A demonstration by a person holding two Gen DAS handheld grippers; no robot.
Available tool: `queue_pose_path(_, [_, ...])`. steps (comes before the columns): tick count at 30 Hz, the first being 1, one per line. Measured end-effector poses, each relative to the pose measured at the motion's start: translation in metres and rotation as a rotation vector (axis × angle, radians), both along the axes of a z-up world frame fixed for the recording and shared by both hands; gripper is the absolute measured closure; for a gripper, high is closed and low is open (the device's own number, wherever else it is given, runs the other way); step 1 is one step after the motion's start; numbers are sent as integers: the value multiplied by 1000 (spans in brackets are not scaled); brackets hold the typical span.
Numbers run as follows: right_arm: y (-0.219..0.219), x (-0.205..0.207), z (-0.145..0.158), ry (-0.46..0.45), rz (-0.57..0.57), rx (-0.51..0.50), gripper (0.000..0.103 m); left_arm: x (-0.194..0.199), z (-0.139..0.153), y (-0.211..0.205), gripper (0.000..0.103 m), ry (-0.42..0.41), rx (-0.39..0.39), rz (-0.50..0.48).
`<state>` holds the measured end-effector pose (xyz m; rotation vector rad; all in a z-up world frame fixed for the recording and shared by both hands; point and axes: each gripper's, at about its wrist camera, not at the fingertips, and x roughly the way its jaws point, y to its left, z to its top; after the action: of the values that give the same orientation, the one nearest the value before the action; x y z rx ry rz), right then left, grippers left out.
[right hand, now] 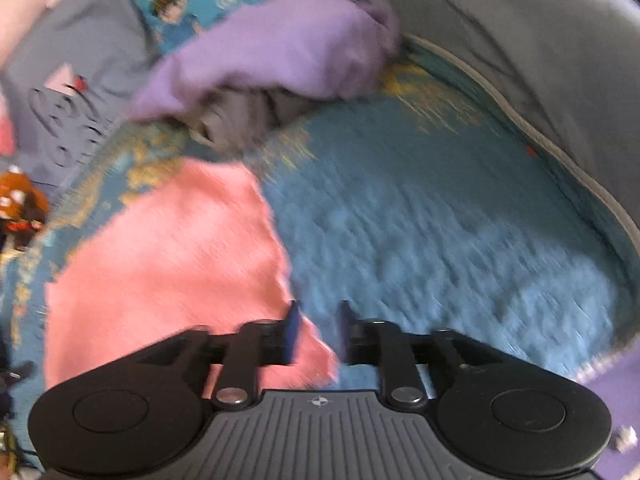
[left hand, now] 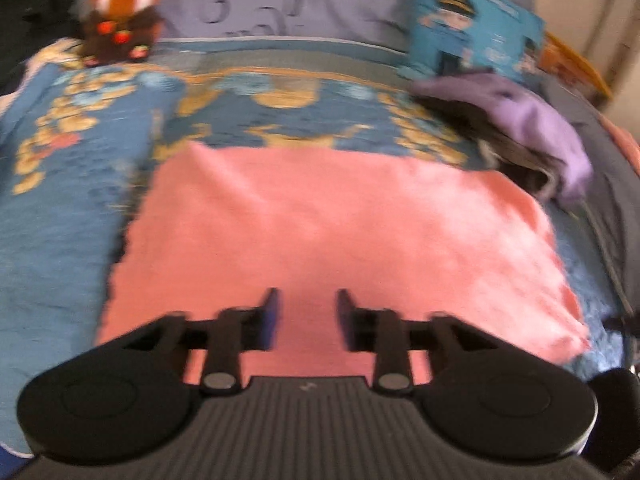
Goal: Fold towel
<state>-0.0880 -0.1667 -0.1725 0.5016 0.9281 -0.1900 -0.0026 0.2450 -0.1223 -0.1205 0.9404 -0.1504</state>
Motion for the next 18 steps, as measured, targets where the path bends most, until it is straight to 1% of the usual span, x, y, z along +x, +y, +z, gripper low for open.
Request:
queue_pose_path(1, [1,6,3,-30,17,9,63,-1,-1,-9,52,-5,1,-15])
queue_pose_path(3, [5,25,8,-74,64,-7,63,-3,-5,-24,47,-8,25,-41])
queue_pose_path(5, [11,50,11,-127,132,-16,62,-5,-8,-35,34,-14,58,-60])
queue_pose_path(6, [11,63,10,-148,157,-11,61,-6,-9,-40,30,-20,76,-70])
queue_pose_path(8, [12,89,8,-189,205,0,56,-8,-10,-48,19,-38,112,-90])
queue_pose_path(9, [10,99,2,-184,223,3,55,-10,-10,-51,17,-52,124,-102])
queue_pose_path(10, [9,109,-3,-177,240,4,55,-12,-9,-55,13,-67,134,-116])
queue_pose_path(11, [7,119,-8,-170,257,6,55,-13,-8,-58,8,-79,136,-129])
queue_pose_path(13, [4,139,-19,-157,291,10,55,-15,-7,-61,3,-96,125,-145])
queue_pose_path(14, [3,149,-25,-150,307,12,55,-16,-7,-63,3,-102,120,-151])
queue_pose_path(18, [-7,165,-48,-110,299,104,54,-15,-8,-69,1,-106,107,-173])
